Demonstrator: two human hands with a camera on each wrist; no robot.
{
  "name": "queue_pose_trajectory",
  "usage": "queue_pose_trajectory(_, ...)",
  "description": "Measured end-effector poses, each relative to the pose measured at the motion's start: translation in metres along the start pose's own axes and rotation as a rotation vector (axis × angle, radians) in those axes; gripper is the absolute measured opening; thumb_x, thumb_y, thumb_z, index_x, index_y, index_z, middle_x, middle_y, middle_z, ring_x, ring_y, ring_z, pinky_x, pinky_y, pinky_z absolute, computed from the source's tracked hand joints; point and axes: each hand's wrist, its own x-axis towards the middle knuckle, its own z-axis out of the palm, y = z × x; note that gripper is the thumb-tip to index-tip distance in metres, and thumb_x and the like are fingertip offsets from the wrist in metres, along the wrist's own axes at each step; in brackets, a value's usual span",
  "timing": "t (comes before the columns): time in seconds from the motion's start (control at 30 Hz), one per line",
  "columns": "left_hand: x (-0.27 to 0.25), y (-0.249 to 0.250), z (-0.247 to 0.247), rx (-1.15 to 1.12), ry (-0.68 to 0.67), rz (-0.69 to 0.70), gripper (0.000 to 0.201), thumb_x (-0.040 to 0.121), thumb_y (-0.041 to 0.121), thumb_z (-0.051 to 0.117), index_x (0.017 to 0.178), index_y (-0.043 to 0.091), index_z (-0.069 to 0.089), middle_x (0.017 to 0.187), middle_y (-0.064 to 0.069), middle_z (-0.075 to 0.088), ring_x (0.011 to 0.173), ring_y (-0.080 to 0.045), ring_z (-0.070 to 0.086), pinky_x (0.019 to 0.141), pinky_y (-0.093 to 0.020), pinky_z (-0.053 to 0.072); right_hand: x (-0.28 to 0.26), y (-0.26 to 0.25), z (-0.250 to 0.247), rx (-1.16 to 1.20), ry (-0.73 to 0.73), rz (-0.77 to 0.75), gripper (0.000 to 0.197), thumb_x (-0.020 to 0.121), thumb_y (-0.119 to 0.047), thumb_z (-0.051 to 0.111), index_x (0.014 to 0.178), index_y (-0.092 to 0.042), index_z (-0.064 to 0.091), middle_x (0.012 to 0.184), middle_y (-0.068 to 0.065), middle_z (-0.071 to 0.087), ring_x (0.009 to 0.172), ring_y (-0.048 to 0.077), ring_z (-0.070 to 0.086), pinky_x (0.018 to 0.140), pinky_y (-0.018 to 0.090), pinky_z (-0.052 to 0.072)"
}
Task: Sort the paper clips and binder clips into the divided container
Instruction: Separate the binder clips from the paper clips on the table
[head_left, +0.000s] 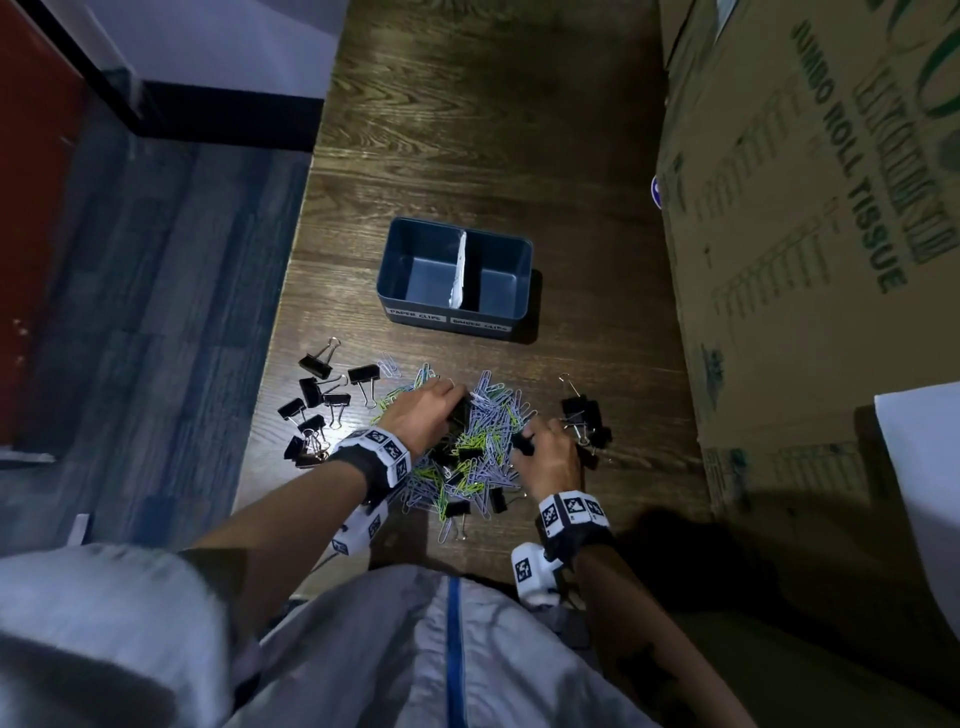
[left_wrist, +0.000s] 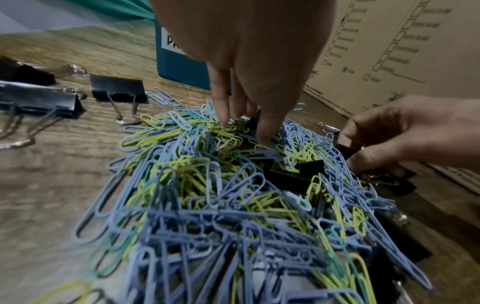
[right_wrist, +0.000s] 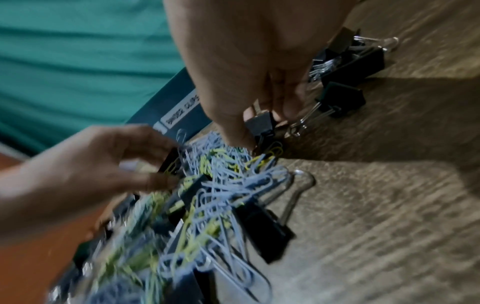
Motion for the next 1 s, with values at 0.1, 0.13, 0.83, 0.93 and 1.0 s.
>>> queue_pose_trajectory(0.1, -0.008, 0.0, 0.004, -0.091, 0.089, -0.006, 0.057, 0.079, -0.008, 0.056, 0.132, 0.013, 0.052, 0.115, -0.008, 0.062, 0.101, -0.026, 0.061, 0.077, -0.036, 0.058, 0.001, 0.003, -0.003, 0.098, -0.003, 0.014, 0.025, 0.081, -0.016, 0.078, 0.096, -0.019, 0.059, 0.093, 0.001, 0.063, 0.084, 0.02, 0.063, 0.061, 0.025, 0.046)
queue_pose_trajectory(0.13, -0.011, 0.0, 0.003, -0.119, 0.13, 0.0, 0.055, 0.078, -0.01, 0.056, 0.128, 0.011, 0.056, 0.112, -0.008, 0.063, 0.097, -0.026, 0.062, 0.075, -0.035, 0.058, 0.001, 0.003, -0.007, 0.138, -0.036, 0.025, 0.027, 0.081, -0.015, 0.079, 0.1, -0.02, 0.059, 0.091, -0.001, 0.062, 0.082, 0.019, 0.062, 0.058, 0.022, 0.042)
queue_pose_trajectory(0.83, -0.028, -0.007, -0.015, -0.585, 0.09, -0.397, 0.021, 0.087, 0.01, 0.067, 0.104, 0.023, 0.067, 0.105, -0.001, 0.051, 0.098, -0.023, 0.055, 0.089, -0.037, 0.054, 0.013, 0.008, -0.068, 0.515, -0.094, 0.022, 0.026, 0.075, 0.003, 0.081, 0.089, -0.015, 0.067, 0.087, 0.009, 0.069, 0.071, 0.015, 0.063, 0.064, 0.03, 0.059)
queue_pose_trajectory(0.93, -0.032, -0.016, -0.009, -0.709, 0.105, -0.458, 0.011, 0.082, 0.015, 0.075, 0.084, 0.021, 0.065, 0.095, 0.002, 0.061, 0.085, -0.022, 0.064, 0.08, -0.044, 0.059, 0.016, 0.011, -0.064, 0.422, 0.057, 0.063, 0.028, 0.077, -0.001, 0.08, 0.086, -0.023, 0.065, 0.08, -0.006, 0.064, 0.07, 0.006, 0.058, 0.057, 0.012, 0.043)
queue_pose_trajectory(1.0, -0.034, -0.021, -0.007, -0.808, 0.131, -0.538, 0.014, 0.079, 0.022, 0.079, 0.079, 0.017, 0.066, 0.089, 0.005, 0.067, 0.08, -0.017, 0.066, 0.078, -0.041, 0.058, 0.018, 0.02, -0.064, 0.388, 0.116, 0.09, 0.029, 0.078, -0.003, 0.08, 0.085, -0.026, 0.064, 0.08, -0.005, 0.064, 0.074, 0.012, 0.06, 0.065, 0.019, 0.044)
